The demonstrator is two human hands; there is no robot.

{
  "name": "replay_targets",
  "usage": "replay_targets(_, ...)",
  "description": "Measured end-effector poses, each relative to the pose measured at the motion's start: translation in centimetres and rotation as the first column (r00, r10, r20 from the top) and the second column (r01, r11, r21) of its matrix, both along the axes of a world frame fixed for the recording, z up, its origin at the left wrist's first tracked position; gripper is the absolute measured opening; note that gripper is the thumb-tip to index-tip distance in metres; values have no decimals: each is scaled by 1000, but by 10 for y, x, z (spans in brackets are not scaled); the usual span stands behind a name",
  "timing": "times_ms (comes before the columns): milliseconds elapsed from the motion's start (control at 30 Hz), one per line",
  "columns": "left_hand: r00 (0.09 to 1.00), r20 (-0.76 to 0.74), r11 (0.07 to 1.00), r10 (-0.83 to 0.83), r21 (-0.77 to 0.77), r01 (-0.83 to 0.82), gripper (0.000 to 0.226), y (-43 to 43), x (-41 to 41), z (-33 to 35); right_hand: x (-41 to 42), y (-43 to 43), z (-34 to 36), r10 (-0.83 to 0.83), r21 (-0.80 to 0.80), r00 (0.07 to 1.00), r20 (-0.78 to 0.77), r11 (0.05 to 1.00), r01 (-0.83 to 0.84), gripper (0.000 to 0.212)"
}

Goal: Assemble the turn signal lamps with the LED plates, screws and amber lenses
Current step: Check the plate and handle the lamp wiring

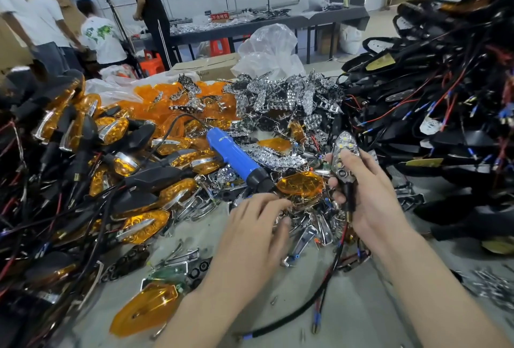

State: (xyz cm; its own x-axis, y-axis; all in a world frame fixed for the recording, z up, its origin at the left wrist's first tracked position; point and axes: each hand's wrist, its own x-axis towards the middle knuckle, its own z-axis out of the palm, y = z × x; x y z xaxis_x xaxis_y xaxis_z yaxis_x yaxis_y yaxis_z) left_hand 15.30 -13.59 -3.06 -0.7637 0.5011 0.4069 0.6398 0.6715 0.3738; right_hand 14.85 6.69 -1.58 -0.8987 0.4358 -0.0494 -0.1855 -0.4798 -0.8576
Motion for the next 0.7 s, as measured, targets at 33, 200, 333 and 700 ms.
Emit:
replay_targets(33, 1000, 1, 1000, 8, 30, -8, 36, -5, -1, 5, 0, 1, 2, -4, -3, 1000, -2, 1000, 4, 25)
replay_targets(200, 989, 90, 970, 119, 202, -136, 24, -63, -4, 16, 4, -18, 1, 171, 60, 985, -24, 984, -170, 16)
replay_targets(333, 974, 138, 959, 182, 192, -207, 21, -84, -5, 11, 8, -35, -4, 271, 99, 962, -31, 959, -267, 24)
replay_targets(700, 994, -93, 974, 57, -212, -76, 33, 37, -45, 16, 0, 1, -6, -140, 353, 978, 153, 933, 78, 29)
